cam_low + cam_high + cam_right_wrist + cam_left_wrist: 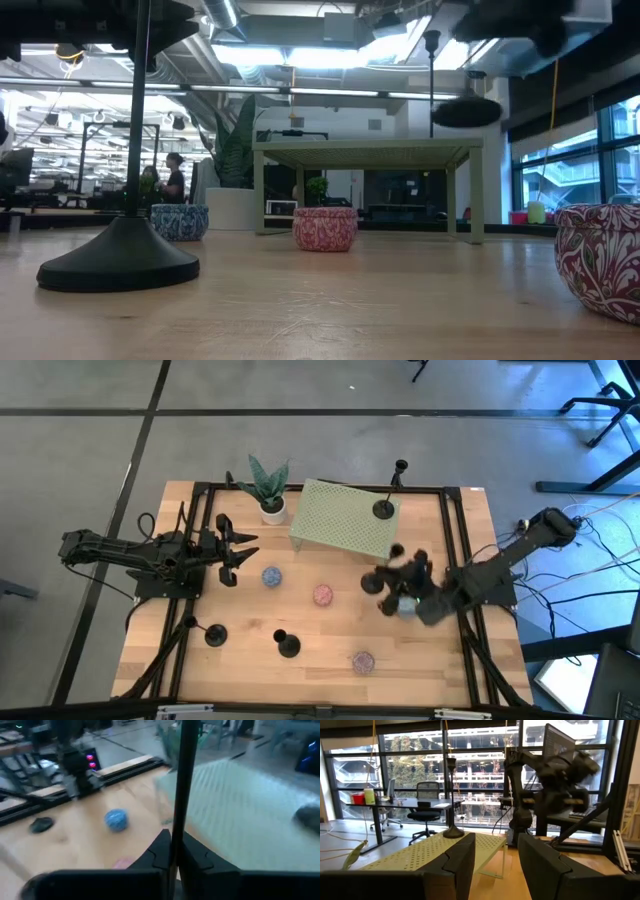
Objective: Pick & Place candle stick holders
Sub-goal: Put the black candle holder on the shelf aligned with the other black candle holder
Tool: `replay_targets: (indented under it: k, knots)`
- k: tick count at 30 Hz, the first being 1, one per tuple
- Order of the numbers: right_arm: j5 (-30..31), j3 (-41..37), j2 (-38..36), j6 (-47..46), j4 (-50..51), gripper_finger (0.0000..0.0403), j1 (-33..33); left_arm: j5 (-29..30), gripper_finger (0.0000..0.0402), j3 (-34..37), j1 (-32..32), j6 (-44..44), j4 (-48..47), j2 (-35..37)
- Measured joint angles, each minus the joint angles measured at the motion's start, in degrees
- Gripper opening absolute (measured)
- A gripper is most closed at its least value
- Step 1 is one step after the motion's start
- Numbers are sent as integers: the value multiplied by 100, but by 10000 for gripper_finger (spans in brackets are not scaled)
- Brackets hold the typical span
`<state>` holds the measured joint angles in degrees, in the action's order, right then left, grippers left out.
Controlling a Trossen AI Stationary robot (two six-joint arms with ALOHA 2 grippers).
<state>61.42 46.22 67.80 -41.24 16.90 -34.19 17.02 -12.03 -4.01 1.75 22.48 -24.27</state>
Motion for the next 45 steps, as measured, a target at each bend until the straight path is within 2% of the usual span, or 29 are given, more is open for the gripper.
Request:
replay_targets:
  k: [4, 7, 11, 15, 23, 31, 45]
  knots:
    - [-738, 427, -39, 1134, -100, 14, 774, -2, 145, 0, -1, 4, -2, -4]
    - [-1230, 615, -26, 2054, -644, 14, 1286, -2, 145, 0, 0, 4, -2, -4]
    - [-1429, 697, -21, 2922, -1415, 14, 1958, -4, 145, 0, 0, 93, -2, -4]
    - [-1501, 699, 8, 3248, -1902, 18, 2740, -7, 145, 0, 0, 95, -2, -4]
    - [-2510, 699, 730, 3255, -2699, 19, 3910, -13, 145, 0, 0, 97, -4, -4]
    - [-2056, 699, 1176, 2765, -2920, 20, 4465, -15, 145, 0, 0, 97, -7, -4]
    - [-2051, 694, 1496, 2493, -2867, 21, 4710, -15, 145, 0, 0, 97, -13, -4]
